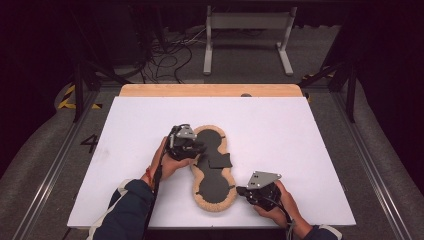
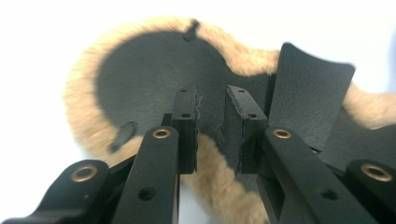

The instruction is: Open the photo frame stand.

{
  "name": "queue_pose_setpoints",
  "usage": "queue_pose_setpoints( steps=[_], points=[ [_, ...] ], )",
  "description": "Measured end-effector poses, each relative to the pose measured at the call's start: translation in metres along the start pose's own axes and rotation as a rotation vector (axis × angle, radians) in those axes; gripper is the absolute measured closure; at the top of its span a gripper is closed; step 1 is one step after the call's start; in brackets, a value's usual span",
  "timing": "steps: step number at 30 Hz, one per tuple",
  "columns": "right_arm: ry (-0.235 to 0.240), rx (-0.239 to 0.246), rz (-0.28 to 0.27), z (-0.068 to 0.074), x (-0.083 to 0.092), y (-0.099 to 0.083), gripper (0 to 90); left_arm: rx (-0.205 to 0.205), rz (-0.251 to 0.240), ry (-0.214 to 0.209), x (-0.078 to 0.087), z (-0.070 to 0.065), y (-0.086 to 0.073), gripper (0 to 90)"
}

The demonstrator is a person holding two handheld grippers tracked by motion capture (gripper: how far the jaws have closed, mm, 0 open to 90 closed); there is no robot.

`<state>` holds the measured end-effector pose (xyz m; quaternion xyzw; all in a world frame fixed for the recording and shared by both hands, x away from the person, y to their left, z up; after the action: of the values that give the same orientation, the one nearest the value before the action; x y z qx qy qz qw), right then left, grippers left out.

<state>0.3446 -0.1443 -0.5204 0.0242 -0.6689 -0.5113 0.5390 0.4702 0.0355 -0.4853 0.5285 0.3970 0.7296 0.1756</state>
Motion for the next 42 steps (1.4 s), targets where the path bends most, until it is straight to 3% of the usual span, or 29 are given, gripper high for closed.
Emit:
queue_pose_setpoints(
  steps=[4,6,9,13,14,16,19,25,28,32,37,39,42],
  points=[
    [-0.026,0.014,0.005,0.002,0.0,0.0,90.0,0.013,0.018,0.068,0.018,0.01,-0.018,79.5],
    [-0.029,0.01,0.006,0.003,0.0,0.0,90.0,0.039,0.035,0.064,0.021,0.013,-0.029,80.1],
    [-0.024,0.005,0.007,0.002,0.0,0.0,90.0,0.043,0.081,0.05,0.013,0.014,-0.039,78.9],
    [-0.021,0.007,0.006,0.004,0.0,0.0,90.0,0.014,0.114,0.038,-0.003,0.009,-0.037,77.3],
    [-0.017,0.009,0.007,0.004,0.0,-0.001,90.0,-0.001,0.103,0.05,-0.005,0.01,-0.033,78.3],
    [-0.012,0.014,0.009,0.005,0.0,-0.001,90.0,0.019,0.075,0.035,-0.005,0.013,-0.026,78.2],
    [-0.008,0.017,0.009,0.007,-0.001,0.0,90.0,0.008,0.089,0.032,-0.008,0.016,-0.023,78.3],
    [0.002,0.036,0.011,0.015,-0.005,0.002,90.0,0.038,0.072,0.013,-0.018,0.018,-0.017,81.2],
    [0.014,0.045,0.008,0.021,-0.008,0.003,90.0,0.044,0.078,0.024,-0.022,0.018,-0.013,84.2],
    [0.039,0.061,0.003,0.029,-0.011,0.006,90.0,0.02,0.104,0.019,-0.026,0.017,-0.007,85.7],
    [0.047,0.076,0.007,0.036,-0.016,0.009,90.0,0.003,0.121,0.036,-0.026,0.021,-0.009,81.5],
    [0.051,0.071,0.01,0.036,-0.017,0.01,89.4,0.019,0.125,0.032,-0.025,0.021,-0.013,79.3],
    [0.073,0.049,0.008,0.033,-0.015,0.009,83.0,0.024,0.12,0.029,-0.018,0.02,-0.018,78.1]
  ],
)
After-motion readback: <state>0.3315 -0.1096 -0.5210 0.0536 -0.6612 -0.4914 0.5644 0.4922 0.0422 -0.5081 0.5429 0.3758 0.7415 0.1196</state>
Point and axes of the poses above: each handheld gripper's, and its own axes: x roughly backward along the jaws, y roughly out of its top, z roughly to its left, the point moved 9 cm from there along -x, roughly forward along the jaws, and after that the axes turned 13 degrees about -x, right-handed, at the moved point
